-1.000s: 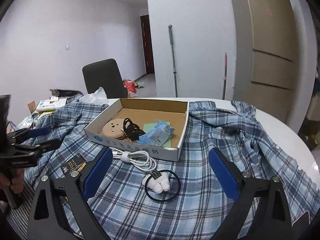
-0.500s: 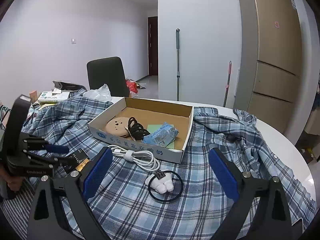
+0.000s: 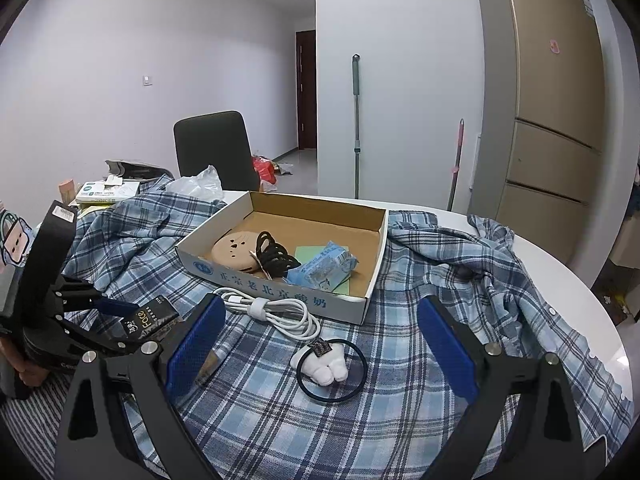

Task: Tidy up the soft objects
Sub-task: 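Grasp the black Face tissue pack with the left gripper while the right gripper grasps the white earphones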

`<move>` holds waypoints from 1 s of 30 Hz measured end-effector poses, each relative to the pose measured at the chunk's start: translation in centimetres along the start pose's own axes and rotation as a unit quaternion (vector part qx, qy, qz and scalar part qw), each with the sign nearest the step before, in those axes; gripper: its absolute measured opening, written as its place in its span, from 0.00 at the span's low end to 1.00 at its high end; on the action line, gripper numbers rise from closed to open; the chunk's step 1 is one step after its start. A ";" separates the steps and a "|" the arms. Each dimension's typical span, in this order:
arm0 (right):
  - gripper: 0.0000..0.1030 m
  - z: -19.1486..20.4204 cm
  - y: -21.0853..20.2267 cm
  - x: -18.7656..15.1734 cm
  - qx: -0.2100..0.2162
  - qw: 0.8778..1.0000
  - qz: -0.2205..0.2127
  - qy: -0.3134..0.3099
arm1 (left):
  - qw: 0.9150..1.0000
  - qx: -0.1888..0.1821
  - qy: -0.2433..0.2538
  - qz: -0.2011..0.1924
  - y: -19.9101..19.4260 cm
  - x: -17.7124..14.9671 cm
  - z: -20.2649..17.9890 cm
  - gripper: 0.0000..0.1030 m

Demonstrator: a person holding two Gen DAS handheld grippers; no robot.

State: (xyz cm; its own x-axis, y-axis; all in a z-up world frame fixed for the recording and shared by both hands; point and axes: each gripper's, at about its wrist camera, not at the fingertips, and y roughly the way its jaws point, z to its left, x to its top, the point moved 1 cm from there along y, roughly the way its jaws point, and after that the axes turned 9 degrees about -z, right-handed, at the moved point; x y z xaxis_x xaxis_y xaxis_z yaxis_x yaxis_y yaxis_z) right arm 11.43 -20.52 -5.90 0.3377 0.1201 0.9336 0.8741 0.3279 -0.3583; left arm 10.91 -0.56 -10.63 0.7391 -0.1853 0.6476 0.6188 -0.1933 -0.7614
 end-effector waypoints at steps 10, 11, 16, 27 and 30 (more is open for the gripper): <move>0.93 -0.3 0.2 0.0 0.000 1.000 0.004 0.003 | 1.000 -0.005 0.005 -0.022 -0.5 0.1 -0.4 0.47; 0.93 -0.3 0.2 0.0 0.000 1.000 0.005 0.005 | 0.999 -0.004 0.008 -0.043 -1.3 0.2 -0.5 0.47; 0.93 -1.5 0.9 0.1 -0.007 0.999 0.023 0.032 | 0.988 -0.005 0.025 -0.155 -5.1 0.6 -1.3 0.47; 0.81 -0.7 3.1 1.0 0.010 0.996 0.089 0.002 | 0.959 0.021 -0.001 -0.281 -9.5 0.7 -0.8 0.47; 0.75 0.3 4.8 0.1 0.025 0.991 0.127 -0.031 | 0.960 0.023 -0.008 -0.279 -9.6 0.6 -0.5 0.47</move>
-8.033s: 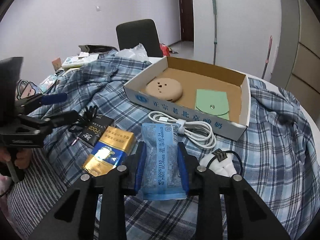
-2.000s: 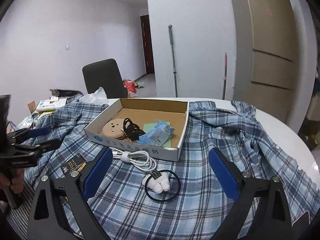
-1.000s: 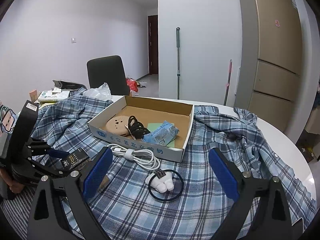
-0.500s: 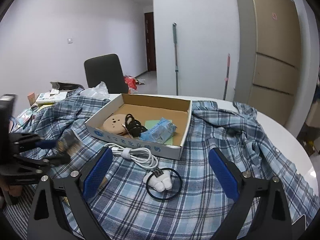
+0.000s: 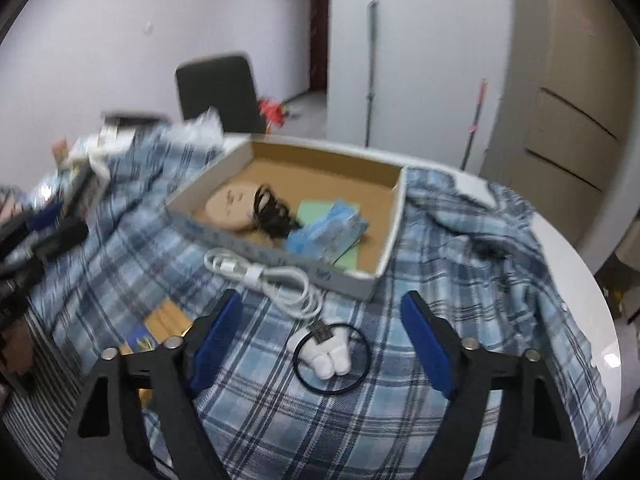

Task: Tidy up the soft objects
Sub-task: 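Grasp the black Face tissue pack with the left gripper while the right gripper grasps the white earphones, then carry the tissue pack and earphones into the box and open both grippers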

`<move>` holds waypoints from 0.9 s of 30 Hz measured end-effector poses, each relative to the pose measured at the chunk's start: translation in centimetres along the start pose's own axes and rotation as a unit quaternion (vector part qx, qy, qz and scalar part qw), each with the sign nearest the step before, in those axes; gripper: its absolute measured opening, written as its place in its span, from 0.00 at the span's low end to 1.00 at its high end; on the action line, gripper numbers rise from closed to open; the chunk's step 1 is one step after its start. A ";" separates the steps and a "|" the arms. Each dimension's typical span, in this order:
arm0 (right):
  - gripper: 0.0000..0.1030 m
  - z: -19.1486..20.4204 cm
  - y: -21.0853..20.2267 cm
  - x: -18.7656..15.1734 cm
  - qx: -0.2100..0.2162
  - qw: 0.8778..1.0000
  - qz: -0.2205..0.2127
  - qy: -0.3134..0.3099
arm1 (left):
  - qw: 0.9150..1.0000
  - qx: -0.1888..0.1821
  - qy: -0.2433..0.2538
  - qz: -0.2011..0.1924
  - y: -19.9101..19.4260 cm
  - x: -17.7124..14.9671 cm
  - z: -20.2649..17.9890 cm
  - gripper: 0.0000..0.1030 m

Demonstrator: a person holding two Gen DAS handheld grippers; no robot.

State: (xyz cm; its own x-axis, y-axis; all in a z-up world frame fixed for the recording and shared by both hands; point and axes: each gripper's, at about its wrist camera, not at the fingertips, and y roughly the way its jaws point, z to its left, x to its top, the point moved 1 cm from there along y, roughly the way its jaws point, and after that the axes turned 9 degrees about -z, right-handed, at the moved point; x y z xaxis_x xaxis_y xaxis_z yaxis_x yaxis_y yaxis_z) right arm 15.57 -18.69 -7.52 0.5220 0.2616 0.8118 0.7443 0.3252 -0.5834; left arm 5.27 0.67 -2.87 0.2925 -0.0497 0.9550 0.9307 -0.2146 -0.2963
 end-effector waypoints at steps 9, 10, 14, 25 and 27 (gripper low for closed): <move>0.52 -0.5 4.3 -2.2 0.020 0.996 0.089 0.016 | 1.000 0.001 0.001 0.013 0.4 -0.3 -0.2 0.47; 0.50 -0.6 4.6 -2.3 0.021 0.995 0.094 0.020 | 1.000 0.001 -0.001 0.014 0.5 -0.3 -0.1 0.47; 0.41 -0.9 5.2 -2.9 0.024 0.994 0.105 0.030 | 1.000 0.003 -0.004 0.018 0.6 -0.4 0.0 0.47; 0.32 0.3 0.3 -1.6 0.036 0.999 -0.031 0.003 | 1.000 0.022 -0.008 0.009 0.3 -0.4 0.2 0.48; 0.32 1.1 -0.5 -1.4 0.037 0.998 -0.053 -0.016 | 1.000 0.024 -0.006 0.006 0.2 -0.4 0.2 0.48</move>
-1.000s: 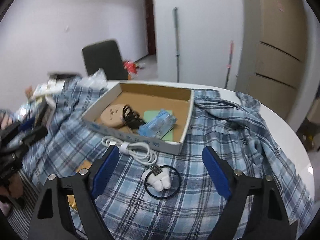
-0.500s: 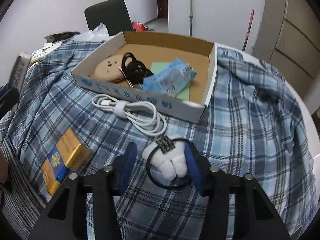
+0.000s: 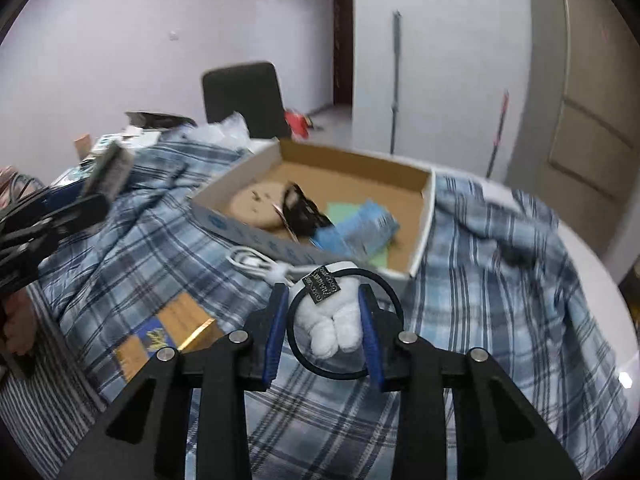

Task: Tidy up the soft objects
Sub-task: 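Carry the tissue pack and earphones into the box and open both grippers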

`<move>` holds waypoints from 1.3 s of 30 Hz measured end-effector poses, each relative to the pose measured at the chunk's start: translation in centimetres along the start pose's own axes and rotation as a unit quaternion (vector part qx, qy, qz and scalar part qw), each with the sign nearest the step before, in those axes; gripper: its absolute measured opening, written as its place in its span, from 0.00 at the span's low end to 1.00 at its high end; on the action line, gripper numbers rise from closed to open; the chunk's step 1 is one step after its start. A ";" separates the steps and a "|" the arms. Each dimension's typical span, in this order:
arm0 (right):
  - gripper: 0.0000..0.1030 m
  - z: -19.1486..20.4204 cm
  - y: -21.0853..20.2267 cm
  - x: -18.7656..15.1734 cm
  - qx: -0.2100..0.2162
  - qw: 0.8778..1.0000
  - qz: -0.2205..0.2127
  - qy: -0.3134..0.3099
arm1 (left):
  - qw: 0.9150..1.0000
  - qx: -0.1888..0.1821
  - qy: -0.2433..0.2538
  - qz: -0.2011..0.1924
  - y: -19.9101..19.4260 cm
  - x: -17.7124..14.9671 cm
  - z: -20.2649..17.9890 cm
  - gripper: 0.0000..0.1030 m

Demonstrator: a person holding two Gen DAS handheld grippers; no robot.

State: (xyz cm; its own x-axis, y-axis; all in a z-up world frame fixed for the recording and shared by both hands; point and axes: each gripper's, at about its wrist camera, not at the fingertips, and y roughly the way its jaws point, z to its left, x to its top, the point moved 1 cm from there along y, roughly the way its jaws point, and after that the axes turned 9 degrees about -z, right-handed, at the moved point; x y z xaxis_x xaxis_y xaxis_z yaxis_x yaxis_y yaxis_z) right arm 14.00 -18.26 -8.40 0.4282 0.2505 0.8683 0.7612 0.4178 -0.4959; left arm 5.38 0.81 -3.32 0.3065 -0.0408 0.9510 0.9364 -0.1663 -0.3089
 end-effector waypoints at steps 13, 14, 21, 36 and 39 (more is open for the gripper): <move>0.33 1.2 -2.2 1.5 -0.017 0.998 -0.064 -0.025 | 0.998 0.007 0.021 -0.058 -2.4 1.2 -0.8 0.48; 0.33 1.4 -2.6 1.9 -0.017 0.997 -0.071 -0.027 | 0.997 0.012 0.028 -0.068 -2.8 1.6 -0.9 0.48; 0.33 3.3 -6.3 6.1 -0.038 0.986 -0.147 -0.068 | 0.989 0.021 0.037 -0.143 -5.1 6.8 -1.0 0.48; 0.33 -0.4 1.2 12.2 -0.086 0.986 -0.140 -0.021 | 0.989 0.008 0.003 -0.150 4.4 13.4 -0.1 0.48; 0.33 -1.4 3.7 11.4 -0.080 0.989 -0.126 -0.006 | 0.993 -0.003 -0.007 -0.122 8.1 12.4 0.6 0.48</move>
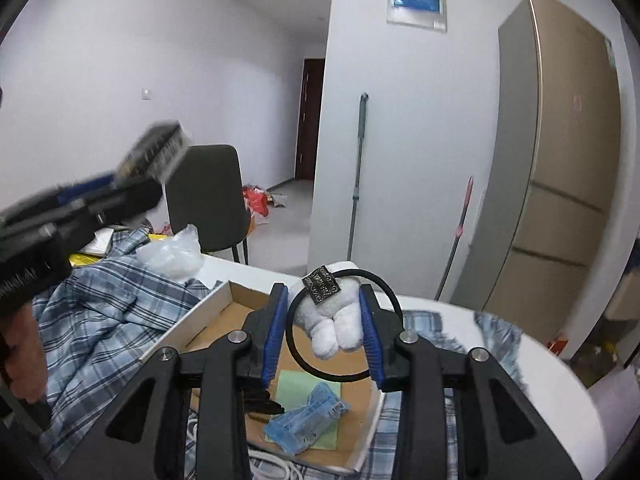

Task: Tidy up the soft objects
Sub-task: 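Carry the tissue pack and earphones into the box and open both grippers, then withdraw both grippers up from the box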

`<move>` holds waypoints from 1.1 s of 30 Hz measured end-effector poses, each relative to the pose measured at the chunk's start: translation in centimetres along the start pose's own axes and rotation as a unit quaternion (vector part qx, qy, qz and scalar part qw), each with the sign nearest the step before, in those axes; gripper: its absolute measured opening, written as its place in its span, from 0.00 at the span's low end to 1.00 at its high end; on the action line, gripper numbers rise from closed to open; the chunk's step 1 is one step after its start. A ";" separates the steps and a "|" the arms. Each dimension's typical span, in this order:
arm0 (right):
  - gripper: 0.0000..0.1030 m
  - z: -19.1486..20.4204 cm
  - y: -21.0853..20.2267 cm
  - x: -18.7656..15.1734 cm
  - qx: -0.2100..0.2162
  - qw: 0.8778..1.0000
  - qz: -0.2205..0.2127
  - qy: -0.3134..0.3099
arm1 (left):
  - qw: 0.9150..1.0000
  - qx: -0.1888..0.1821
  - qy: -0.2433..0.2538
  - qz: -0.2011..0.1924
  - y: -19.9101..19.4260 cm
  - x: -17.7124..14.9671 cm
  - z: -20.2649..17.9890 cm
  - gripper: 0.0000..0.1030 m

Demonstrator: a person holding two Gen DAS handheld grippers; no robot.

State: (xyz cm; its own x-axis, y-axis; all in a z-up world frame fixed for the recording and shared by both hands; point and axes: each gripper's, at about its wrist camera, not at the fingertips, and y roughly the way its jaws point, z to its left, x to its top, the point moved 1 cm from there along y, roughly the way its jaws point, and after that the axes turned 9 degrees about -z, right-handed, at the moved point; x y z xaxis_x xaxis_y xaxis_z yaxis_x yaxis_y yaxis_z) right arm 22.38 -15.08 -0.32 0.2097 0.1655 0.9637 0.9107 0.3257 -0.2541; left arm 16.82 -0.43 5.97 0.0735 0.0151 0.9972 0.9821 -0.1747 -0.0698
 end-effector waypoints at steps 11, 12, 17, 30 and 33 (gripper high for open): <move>0.33 -1.1 4.6 -5.6 0.025 0.998 0.043 0.048 | 0.993 0.006 -0.009 0.121 6.6 -8.0 2.0 0.48; 0.33 -1.0 4.9 -6.1 0.029 0.997 0.047 0.048 | 0.992 0.007 -0.006 0.126 6.8 -8.5 1.9 0.48; 0.33 -0.7 5.4 -7.4 0.034 0.998 0.049 0.034 | 0.989 0.008 -0.005 0.149 7.8 -10.4 2.1 0.48; 0.70 -1.1 5.6 -7.3 0.035 0.997 0.052 0.043 | 0.987 0.016 -0.006 0.162 7.7 -12.2 1.9 0.90; 0.70 -1.4 5.5 -7.3 0.033 0.997 0.046 0.052 | 0.990 0.029 -0.014 0.139 7.0 -11.6 2.2 0.90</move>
State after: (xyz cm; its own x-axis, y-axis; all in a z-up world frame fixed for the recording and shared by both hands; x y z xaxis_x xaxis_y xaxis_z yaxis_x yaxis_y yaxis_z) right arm 26.32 -15.83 -8.63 0.3312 0.1010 0.9382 0.8607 0.3751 -0.3442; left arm 23.20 0.33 -6.13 0.3460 0.0012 0.9382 0.9316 -0.1190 -0.3434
